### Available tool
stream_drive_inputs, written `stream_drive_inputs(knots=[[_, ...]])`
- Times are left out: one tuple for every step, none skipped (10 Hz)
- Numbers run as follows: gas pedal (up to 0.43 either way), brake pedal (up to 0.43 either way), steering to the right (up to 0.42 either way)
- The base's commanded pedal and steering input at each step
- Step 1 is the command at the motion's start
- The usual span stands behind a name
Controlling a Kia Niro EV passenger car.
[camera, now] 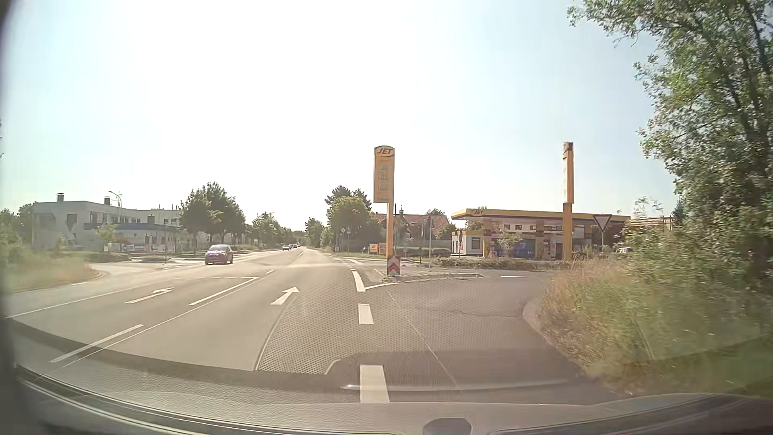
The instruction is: Follow the waypoints while adhering to traffic rules and regulations
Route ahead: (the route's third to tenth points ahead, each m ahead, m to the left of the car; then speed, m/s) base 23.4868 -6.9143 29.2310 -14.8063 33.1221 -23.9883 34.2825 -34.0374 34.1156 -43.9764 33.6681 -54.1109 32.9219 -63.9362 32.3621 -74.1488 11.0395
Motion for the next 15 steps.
stream_drive_inputs(knots=[[0.0,0.299,0.032],[0.0,0.299,0.039],[0.0,0.299,0.048],[0.0,0.299,0.062],[0.0,0.299,0.076],[0.0,0.293,0.093],[0.0,0.299,0.117],[0.0,0.293,0.136],[0.0,0.287,0.156],[0.0,0.232,0.169],[0.0,0.018,0.177],[0.0,0.018,0.181],[0.0,0.018,0.19],[0.0,0.024,0.2],[0.0,0.018,0.206]])
